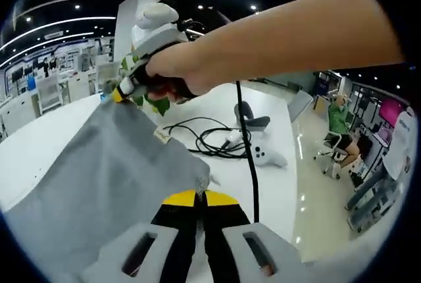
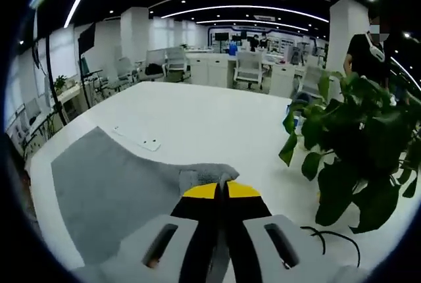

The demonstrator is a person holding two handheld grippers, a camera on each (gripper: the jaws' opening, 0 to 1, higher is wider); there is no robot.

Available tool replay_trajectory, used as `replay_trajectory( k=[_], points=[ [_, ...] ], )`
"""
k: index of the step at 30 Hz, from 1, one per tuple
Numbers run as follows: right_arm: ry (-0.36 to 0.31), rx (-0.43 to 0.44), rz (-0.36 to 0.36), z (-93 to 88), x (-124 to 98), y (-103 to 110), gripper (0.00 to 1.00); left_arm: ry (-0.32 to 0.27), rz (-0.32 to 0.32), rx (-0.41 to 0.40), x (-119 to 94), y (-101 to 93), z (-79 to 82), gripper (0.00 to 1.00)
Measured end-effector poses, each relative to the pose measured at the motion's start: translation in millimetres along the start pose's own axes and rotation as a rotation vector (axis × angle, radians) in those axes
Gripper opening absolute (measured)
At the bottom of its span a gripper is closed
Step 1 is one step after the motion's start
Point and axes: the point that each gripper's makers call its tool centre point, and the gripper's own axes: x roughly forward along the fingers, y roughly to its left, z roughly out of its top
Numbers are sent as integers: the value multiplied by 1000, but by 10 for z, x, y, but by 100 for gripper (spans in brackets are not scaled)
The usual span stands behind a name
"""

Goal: Fold the towel on the table until its edges align and the towel forms a compact rectangular stack.

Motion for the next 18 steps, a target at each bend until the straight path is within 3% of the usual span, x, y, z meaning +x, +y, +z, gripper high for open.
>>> replay_trajectory(
  k=[2, 10, 13, 18],
  points=[
    [-10, 10, -5, 64, -39, -12, 0, -36, 10, 41, -60, 11, 97, 2],
    [-55, 17, -14, 378, -227, 70, 0, -114, -12, 49, -268, -99, 335, 2],
    [-73, 28, -19, 525, -304, 74, 0, -162, -11, 31, -386, -100, 476, 2],
    [-89, 29, -33, 676, -424, 81, 0, -193, -3, 11, -499, -72, 575, 2]
  ],
)
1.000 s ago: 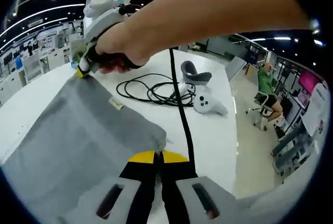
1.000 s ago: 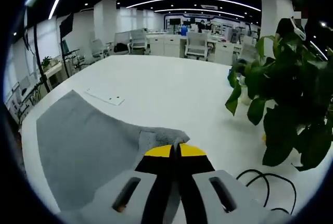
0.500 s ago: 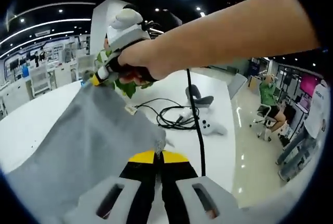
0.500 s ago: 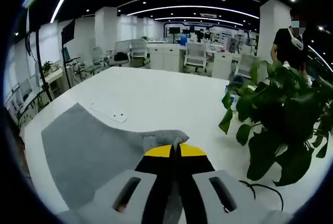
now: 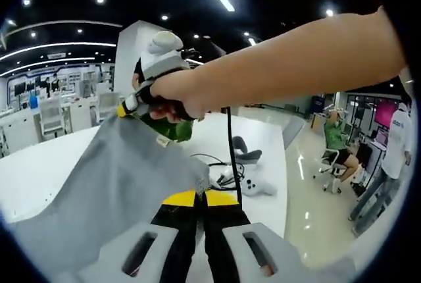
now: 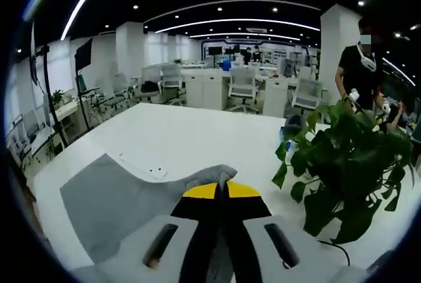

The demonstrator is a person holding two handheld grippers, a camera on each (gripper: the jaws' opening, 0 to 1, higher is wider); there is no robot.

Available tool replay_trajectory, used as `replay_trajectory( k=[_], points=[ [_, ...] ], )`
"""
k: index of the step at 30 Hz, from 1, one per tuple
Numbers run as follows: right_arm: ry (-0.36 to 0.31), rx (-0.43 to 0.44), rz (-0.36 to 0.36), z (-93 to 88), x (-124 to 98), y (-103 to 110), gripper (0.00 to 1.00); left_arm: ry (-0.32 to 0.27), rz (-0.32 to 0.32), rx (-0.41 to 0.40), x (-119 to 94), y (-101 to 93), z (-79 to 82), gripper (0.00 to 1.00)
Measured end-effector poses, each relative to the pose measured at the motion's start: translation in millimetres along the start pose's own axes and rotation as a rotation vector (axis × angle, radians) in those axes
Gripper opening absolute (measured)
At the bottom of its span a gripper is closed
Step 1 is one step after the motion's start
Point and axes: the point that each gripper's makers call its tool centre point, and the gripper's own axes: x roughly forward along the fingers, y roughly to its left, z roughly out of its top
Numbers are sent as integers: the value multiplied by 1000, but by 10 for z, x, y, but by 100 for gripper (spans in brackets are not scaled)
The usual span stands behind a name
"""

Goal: Fold the towel on the table until its edges align and the towel forms a compact rectangular stack.

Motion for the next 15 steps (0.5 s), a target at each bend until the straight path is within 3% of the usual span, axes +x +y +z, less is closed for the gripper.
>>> replay_trajectory(
  k=[15],
  points=[
    [-43, -32, -29, 352, -289, -56, 0, -120, -5, -32, -50, -77, 286, 2]
  ],
)
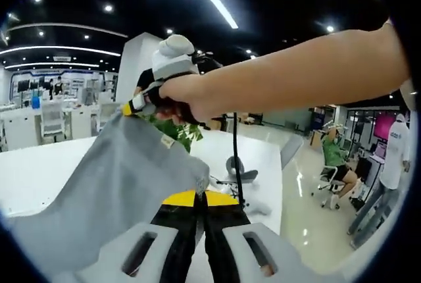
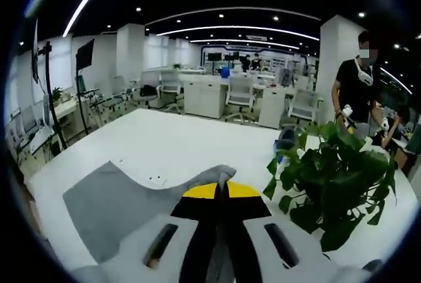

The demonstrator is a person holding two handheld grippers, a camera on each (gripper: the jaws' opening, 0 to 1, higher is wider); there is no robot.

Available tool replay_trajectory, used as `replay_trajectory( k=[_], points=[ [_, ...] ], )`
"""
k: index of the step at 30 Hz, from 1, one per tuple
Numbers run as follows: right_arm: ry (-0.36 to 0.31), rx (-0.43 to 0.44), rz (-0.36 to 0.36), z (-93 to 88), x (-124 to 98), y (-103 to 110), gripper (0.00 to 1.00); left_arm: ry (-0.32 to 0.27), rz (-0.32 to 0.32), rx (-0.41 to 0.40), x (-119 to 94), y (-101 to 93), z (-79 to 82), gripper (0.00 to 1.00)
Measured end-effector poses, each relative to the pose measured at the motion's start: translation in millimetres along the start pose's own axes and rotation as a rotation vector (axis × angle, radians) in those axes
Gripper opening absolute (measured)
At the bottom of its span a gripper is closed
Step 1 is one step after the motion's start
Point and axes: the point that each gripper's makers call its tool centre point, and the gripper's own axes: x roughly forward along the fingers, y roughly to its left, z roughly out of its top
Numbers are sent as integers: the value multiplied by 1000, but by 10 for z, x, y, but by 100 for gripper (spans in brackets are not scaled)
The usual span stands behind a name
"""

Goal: Fold the towel on the table until its edges align and the towel forms a compact rectangular stack.

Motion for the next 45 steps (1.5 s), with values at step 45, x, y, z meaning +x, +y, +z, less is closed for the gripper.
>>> replay_trajectory(
  k=[45],
  points=[
    [4, -59, 86, 789, 630, 1304, 1, -149, 209, 71, -1294, 1129, 588, 2]
  ],
)
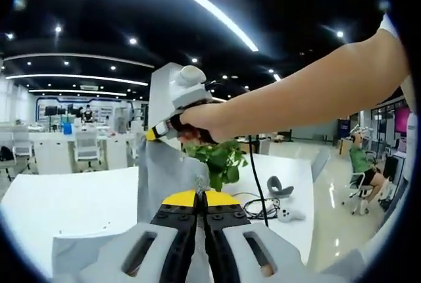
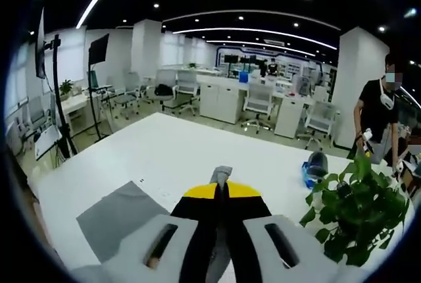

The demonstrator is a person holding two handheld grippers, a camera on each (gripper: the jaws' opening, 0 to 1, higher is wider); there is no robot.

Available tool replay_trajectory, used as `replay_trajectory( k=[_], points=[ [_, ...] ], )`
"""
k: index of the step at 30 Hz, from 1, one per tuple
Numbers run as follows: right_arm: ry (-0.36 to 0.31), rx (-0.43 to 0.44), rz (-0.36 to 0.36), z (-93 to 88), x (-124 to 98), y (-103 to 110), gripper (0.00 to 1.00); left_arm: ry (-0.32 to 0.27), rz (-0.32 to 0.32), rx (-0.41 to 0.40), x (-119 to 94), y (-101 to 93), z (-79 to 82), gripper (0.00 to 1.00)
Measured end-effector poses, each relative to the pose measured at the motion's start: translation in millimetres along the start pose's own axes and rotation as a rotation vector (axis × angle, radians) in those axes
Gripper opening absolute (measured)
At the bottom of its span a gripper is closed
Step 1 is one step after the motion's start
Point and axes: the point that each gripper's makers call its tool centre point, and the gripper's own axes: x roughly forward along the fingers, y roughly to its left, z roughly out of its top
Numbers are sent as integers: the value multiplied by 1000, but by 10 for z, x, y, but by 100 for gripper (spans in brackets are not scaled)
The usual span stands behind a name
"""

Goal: Fold the towel on the table until its edges align and the towel forms a compact rectangular stack.

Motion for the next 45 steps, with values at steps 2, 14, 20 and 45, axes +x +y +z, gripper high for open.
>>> replay_trajectory(
  k=[2, 14, 20, 45],
  points=[
    [5, -2, 4, 15, 50, 73, 1, -3, 10, -8, -72, 81, 4, 2],
    [19, 15, 61, 54, 377, 614, 1, 13, 82, -31, -499, 568, -140, 2],
    [26, 1, 111, 40, 592, 975, 1, 36, 113, -46, -677, 719, -282, 2],
    [84, -38, 183, -370, 1164, 1660, 1, 156, 245, -71, -1144, 1415, -1042, 2]
  ],
)
